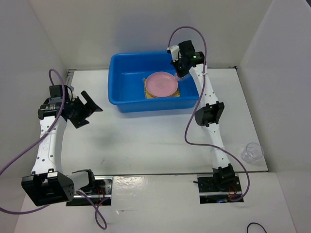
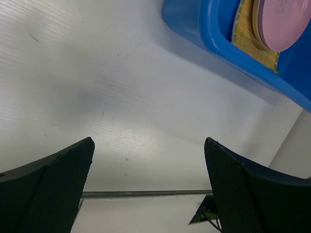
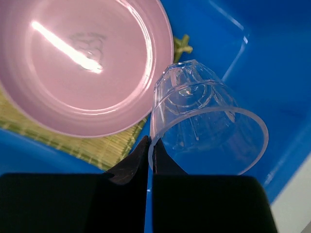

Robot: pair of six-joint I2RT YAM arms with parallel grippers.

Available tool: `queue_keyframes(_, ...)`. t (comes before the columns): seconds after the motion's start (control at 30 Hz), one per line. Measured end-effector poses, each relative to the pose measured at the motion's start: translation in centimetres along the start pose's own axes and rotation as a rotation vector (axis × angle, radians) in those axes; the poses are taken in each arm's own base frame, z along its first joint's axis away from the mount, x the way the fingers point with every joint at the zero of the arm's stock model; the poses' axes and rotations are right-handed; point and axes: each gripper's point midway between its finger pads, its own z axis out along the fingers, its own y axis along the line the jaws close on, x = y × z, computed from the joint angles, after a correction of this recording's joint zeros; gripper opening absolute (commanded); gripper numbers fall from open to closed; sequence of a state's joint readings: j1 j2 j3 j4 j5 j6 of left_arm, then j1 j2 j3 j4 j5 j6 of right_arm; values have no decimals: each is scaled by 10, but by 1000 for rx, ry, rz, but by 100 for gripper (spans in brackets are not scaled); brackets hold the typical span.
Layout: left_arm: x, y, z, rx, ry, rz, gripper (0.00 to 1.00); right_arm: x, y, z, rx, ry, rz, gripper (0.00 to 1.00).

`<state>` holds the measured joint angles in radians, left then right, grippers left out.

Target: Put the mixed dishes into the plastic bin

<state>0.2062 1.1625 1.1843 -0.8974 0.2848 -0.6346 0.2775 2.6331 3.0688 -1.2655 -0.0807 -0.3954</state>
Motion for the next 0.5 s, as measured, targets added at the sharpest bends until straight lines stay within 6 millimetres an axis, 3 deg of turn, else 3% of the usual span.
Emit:
queue_keyframes(0.1,2,3,-1,-14,6,-4,100,29,-3,34,22,89,-10,0)
queue_keyframes(0.2,4,5,-2,-26,9,-8,100,44,-9,51,60,135,-27,0)
queue_keyframes(0.4,6,6,-4,-32,9,-11,100,46,-24,65,147,143,-82,0)
queue_keyframes(0.47,7,7,-6,-35,7,-14,100,45,-25,70,166,142,-105,5)
queue_keyframes(0.5,7,7,-6,-35,7,-14,100,44,-25,72,172,140,-113,11)
